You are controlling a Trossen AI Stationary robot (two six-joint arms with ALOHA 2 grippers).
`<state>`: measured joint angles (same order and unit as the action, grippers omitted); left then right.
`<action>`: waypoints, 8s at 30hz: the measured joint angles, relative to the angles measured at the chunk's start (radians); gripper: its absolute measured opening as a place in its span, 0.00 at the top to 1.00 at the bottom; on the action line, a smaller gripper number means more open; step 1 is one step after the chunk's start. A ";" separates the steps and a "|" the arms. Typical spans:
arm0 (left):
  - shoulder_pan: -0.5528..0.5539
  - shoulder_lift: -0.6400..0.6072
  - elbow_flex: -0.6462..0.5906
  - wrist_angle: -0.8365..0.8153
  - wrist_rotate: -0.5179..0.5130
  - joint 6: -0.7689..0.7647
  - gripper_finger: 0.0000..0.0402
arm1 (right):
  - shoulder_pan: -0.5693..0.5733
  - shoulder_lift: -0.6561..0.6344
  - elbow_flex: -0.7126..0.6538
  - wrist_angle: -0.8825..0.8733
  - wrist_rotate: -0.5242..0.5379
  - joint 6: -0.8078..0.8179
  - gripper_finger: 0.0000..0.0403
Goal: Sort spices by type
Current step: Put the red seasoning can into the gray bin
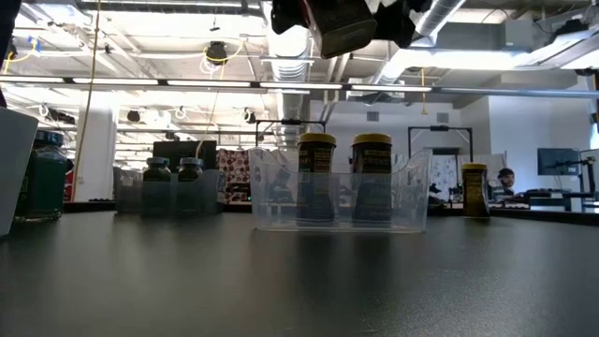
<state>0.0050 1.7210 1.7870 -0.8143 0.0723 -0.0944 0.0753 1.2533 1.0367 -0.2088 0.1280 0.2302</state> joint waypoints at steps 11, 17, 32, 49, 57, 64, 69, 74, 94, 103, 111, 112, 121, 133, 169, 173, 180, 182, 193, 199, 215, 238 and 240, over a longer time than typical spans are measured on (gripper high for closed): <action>0.027 -0.032 0.000 -0.035 -0.001 0.002 0.50 | 0.000 -0.135 0.000 -0.429 0.001 0.052 0.11; 0.022 -0.103 0.000 -0.121 -0.005 -0.046 0.50 | 0.018 -0.198 0.000 -0.621 0.002 0.275 0.12; -0.291 -0.396 -0.227 -0.368 -0.241 -0.320 0.50 | 0.191 -0.141 0.000 -0.443 0.148 0.534 0.11; -0.754 -0.542 -0.594 -0.225 -0.374 -0.729 0.50 | 0.237 0.054 0.000 -0.242 0.149 0.728 0.11; -0.867 -0.541 -0.686 -0.182 -0.425 -0.877 0.50 | 0.270 0.058 -0.001 -0.184 0.149 0.741 0.11; -0.957 -0.541 -0.748 -0.042 -0.424 -0.954 0.50 | 0.272 0.056 -0.001 -0.164 0.149 0.741 0.11; -1.024 -0.508 -0.758 -0.050 -0.445 -1.023 0.50 | 0.273 0.056 -0.001 -0.162 0.149 0.741 0.11; -1.034 -0.428 -0.740 -0.050 -0.440 -1.067 0.50 | 0.278 0.056 -0.001 -0.155 0.150 0.740 0.11; -1.163 -0.262 -0.699 -0.111 -0.428 -1.176 0.50 | 0.278 0.056 -0.001 -0.156 0.150 0.731 0.12; -1.231 -0.262 -0.702 -0.135 -0.427 -1.223 0.50 | 0.278 0.056 -0.001 -0.156 0.150 0.731 0.12; -1.258 -0.262 -0.753 -0.114 -0.426 -1.249 0.50 | 0.278 0.056 -0.001 -0.153 0.150 0.731 0.11; -1.260 -0.262 -0.756 -0.115 -0.427 -1.240 0.50 | 0.278 0.056 -0.001 -0.153 0.150 0.731 0.11; -1.277 -0.262 -0.808 -0.090 -0.414 -1.238 0.50 | 0.278 0.056 -0.001 -0.148 0.150 0.731 0.11; -1.277 -0.262 -0.828 -0.087 -0.408 -1.158 0.50 | 0.277 0.056 -0.001 -0.148 0.150 0.731 0.11; -1.276 -0.196 -0.828 -0.050 -0.392 -1.125 0.50 | 0.276 0.056 -0.001 -0.148 0.150 0.731 0.11; -1.276 -0.198 -0.828 -0.053 -0.391 -1.125 0.50 | 0.276 0.056 -0.001 -0.147 0.150 0.731 0.11; -1.276 -0.198 -0.828 -0.054 -0.382 -1.133 0.49 | 0.276 0.056 -0.001 -0.146 0.150 0.731 0.11; -1.276 -0.198 -0.828 -0.055 -0.381 -1.141 0.49 | 0.276 0.056 -0.001 -0.146 0.150 0.731 0.11; -1.276 -0.198 -0.828 -0.055 -0.364 -1.138 0.49 | 0.276 0.056 -0.001 -0.147 0.150 0.731 0.11; -1.276 -0.198 -0.827 -0.055 -0.363 -1.144 0.49 | 0.276 0.056 -0.001 -0.148 0.150 0.731 0.11; -1.276 -0.198 -0.827 -0.055 -0.362 -1.144 0.49 | 0.276 0.056 -0.001 -0.149 0.150 0.731 0.11; -1.276 -0.198 -0.827 -0.050 -0.362 -1.171 0.49 | 0.276 0.056 -0.001 -0.149 0.150 0.731 0.11; -1.276 -0.198 -0.827 -0.050 -0.361 -1.171 0.49 | 0.276 0.056 -0.001 -0.149 0.150 0.731 0.11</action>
<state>-1.2713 1.5227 0.9596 -0.8646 -0.2890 -1.2652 0.3514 1.3090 1.0359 -0.3576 0.2775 0.9611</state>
